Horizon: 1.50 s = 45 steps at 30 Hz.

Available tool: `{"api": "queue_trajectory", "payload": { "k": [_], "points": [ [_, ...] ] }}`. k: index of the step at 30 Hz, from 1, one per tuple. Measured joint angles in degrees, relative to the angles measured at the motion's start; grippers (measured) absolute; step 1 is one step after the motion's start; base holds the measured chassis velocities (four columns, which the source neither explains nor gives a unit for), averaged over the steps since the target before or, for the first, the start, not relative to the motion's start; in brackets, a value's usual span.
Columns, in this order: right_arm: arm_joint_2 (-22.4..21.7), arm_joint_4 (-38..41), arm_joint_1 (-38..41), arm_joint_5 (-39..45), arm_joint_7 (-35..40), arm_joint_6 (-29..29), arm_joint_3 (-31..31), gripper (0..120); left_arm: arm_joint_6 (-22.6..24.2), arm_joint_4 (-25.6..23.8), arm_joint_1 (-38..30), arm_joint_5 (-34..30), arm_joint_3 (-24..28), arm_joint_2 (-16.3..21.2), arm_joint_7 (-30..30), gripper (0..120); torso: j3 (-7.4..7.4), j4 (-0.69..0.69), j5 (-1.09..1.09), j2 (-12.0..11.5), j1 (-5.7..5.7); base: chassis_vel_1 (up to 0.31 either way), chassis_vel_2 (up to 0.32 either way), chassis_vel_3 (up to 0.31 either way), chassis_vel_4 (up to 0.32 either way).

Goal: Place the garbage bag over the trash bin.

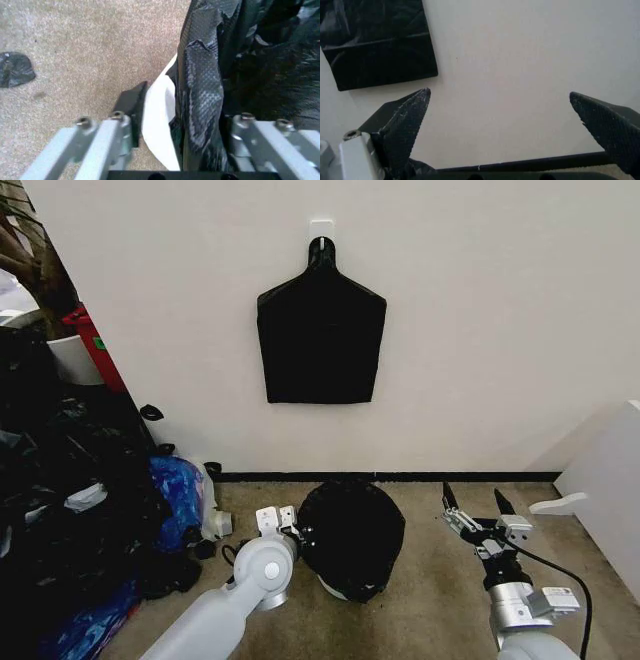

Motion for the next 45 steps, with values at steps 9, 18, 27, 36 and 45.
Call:
{"api": "queue_trajectory", "payload": {
  "k": [9, 18, 27, 36, 45],
  "points": [
    [0.15, 0.08, 1.06, -0.11, 0.49, -0.47, -1.07, 100, 0.05, -2.69, 0.52, -0.30, -0.48, 1.17, -0.64, 82, 0.00, 0.00, 0.01, 0.00, 0.00, 0.000, 0.000, 0.000, 0.000],
    [0.11, 0.36, 2.06, -0.79, 1.16, -1.07, -2.26, 100, 0.16, -6.13, 1.65, -1.52, -1.84, 2.64, -1.80, 100, 0.00, 0.01, 0.00, 0.00, 0.00, 0.000, 0.000, 0.000, 0.000],
    [0.19, 1.69, 3.06, -1.56, 2.30, -2.25, -3.44, 100, -0.95, -10.04, 2.48, -0.98, -4.71, 4.39, 1.08, 100, 0.00, 0.01, 0.00, 0.00, 0.00, 0.000, 0.000, 0.000, 0.000],
    [0.00, 2.14, 2.66, -0.92, 2.68, -3.94, -3.35, 100, -14.55, -9.11, 5.35, 32.99, -10.81, 11.74, 25.72, 100, 0.00, 0.01, 0.00, 0.00, 0.00, 0.000, 0.000, 0.000, 0.000],
    [-0.63, -0.55, 1.68, 0.19, -0.40, -4.72, -1.24, 100, -29.15, -7.11, 12.71, 45.88, -14.68, 17.55, 38.19, 100, -0.01, 0.00, 0.01, 0.00, 0.00, 0.000, 0.000, 0.000, 0.000]
  ]
}}
